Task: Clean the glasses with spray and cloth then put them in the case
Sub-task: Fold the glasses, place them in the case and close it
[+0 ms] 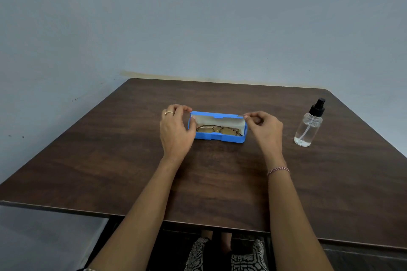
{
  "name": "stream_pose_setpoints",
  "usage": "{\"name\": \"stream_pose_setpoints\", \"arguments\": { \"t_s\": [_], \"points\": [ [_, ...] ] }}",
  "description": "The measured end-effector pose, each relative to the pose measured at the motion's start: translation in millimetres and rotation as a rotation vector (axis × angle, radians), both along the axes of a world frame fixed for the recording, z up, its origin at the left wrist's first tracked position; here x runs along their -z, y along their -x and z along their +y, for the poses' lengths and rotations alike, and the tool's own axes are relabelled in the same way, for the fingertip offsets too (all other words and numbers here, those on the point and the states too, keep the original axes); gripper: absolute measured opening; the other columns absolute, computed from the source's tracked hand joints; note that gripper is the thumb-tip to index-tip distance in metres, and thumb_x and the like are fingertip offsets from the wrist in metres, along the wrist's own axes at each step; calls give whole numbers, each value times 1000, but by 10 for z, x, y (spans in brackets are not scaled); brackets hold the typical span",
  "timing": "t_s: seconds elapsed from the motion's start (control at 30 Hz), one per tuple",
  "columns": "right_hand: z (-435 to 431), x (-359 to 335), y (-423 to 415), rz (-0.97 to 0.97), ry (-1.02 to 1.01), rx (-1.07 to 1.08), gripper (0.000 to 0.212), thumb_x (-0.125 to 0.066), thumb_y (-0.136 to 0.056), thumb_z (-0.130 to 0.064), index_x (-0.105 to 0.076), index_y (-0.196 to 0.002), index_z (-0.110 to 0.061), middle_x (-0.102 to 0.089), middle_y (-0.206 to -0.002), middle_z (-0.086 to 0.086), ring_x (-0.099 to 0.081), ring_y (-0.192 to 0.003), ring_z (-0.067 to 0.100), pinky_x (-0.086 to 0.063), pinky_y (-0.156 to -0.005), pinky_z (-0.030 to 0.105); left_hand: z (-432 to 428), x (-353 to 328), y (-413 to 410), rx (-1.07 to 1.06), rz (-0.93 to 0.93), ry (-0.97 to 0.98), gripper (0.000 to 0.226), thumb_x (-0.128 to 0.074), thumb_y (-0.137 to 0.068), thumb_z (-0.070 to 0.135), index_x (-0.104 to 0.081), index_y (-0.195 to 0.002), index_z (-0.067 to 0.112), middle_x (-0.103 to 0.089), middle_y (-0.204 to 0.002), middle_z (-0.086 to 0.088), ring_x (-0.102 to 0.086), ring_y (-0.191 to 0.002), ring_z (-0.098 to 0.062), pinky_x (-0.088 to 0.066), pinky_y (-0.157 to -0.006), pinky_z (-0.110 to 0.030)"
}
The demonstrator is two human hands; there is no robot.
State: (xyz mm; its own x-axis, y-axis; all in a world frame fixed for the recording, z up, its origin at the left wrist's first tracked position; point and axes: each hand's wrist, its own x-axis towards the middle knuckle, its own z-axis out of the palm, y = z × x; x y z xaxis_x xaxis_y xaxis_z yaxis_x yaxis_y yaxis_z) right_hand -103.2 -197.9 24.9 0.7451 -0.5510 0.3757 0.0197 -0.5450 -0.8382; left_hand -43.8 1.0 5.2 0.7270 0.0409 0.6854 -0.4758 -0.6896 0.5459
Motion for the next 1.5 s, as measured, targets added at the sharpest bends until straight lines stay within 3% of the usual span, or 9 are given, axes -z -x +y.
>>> {"name": "stream_pose_setpoints", "arguments": {
  "t_s": [0.1,0.23,0.37,0.43,0.67,0.87,1.03,1.2,1.5],
  "points": [
    [44,-18,-3,-117,56,47,12,-59,-90,-19,-68,-96,-14,-62,-85,-1,-53,-72,3,-45,-66,14,-29,28,-1,83,13,-77,30,-57,-87,20,-60,-117,16,-58,-121,0,-49,-114,-17,-45,-90,-32],
    [108,27,-40,-88,226,-50,30,-49,-97,-26,-61,-122,-15,-58,-117,2,-48,-114,14,-39,-96,24,-54,83,-32,170,112,-189,43,-45,-96,23,-43,-139,16,-42,-145,1,-32,-137,-14,-27,-114,-35],
    [144,98,-72,58,323,-128,36,-44,-98,-32,-56,-129,-19,-50,-138,2,-36,-131,16,-26,-106,26,-54,96,-42,196,169,-216,41,-38,-100,28,-41,-139,17,-41,-146,1,-29,-139,-11,-12,-116,-32],
    [148,96,-87,118,307,-120,36,-45,-98,-34,-60,-126,-17,-49,-140,5,-40,-130,19,-31,-109,34,-48,88,-32,190,164,-201,39,-38,-100,28,-45,-137,17,-45,-143,1,-33,-137,-11,-12,-115,-30],
    [166,73,-77,154,206,-96,26,-60,-91,-23,-66,-115,-16,-58,-129,7,-51,-121,18,-42,-103,33,-40,94,-11,120,128,-161,32,-45,-98,26,-60,-124,17,-59,-130,0,-47,-127,-11,-25,-110,-27],
    [172,96,-97,202,267,-155,40,-60,-91,-13,-55,-130,-13,-52,-137,4,-41,-132,18,-32,-112,38,-81,85,28,30,126,-285,33,-47,-96,23,-56,-128,17,-58,-127,0,-50,-119,-15,-45,-92,-30],
    [188,104,-109,261,347,-196,45,-54,-93,-7,-45,-137,-13,-42,-145,2,-31,-138,15,-21,-116,33,-116,108,23,96,180,-350,39,-36,-100,17,-47,-137,19,-43,-145,3,-30,-139,-11,-29,-110,-30],
    [162,123,-114,289,396,-223,47,-54,-92,-5,-43,-138,-10,-40,-146,3,-28,-139,14,-16,-115,28,-105,136,-12,137,224,-421,43,-30,-101,13,-36,-143,16,-34,-150,3,-19,-142,-9,-12,-115,-26],
    [159,154,-115,315,412,-223,49,-55,-92,-6,-41,-139,-11,-39,-147,2,-26,-140,13,-16,-117,30,-113,128,27,89,251,-474,48,-32,-99,7,-30,-146,19,-25,-154,5,-13,-143,-7,-19,-114,-27]
  ]
}}
